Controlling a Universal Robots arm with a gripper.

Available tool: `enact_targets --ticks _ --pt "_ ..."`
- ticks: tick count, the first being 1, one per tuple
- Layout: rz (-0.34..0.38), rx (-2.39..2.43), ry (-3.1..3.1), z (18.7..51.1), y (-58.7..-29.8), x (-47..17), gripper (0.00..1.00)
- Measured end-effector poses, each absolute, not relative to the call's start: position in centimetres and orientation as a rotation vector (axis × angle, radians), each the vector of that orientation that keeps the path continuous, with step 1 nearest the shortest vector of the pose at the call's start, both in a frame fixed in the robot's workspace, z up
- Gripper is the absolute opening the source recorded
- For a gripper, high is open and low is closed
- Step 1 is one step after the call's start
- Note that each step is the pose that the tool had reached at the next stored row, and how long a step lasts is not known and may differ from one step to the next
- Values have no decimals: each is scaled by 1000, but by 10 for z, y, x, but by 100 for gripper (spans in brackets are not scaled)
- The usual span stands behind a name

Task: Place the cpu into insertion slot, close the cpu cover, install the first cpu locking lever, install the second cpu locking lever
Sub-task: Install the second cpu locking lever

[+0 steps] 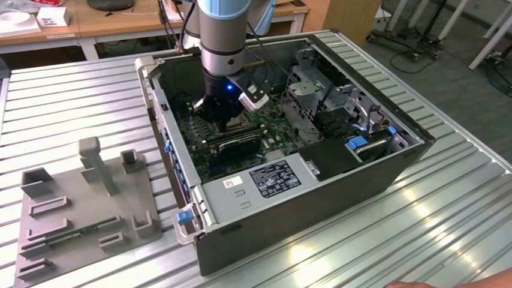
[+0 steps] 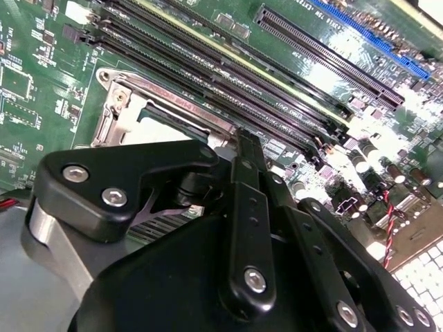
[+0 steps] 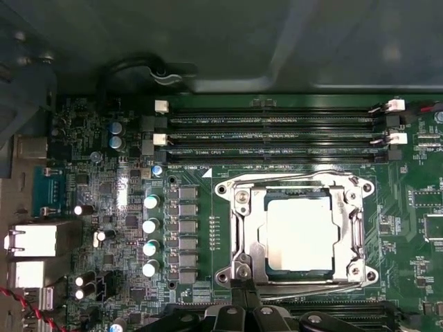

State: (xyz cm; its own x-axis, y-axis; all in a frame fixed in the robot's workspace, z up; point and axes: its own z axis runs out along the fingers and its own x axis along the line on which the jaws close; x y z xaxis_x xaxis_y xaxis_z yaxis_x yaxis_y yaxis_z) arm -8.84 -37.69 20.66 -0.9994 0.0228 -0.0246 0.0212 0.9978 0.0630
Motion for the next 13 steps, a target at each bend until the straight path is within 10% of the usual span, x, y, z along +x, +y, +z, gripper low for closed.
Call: enact_targets --ticks 13 --pt "124 34 3113 204 -377 -91 11"
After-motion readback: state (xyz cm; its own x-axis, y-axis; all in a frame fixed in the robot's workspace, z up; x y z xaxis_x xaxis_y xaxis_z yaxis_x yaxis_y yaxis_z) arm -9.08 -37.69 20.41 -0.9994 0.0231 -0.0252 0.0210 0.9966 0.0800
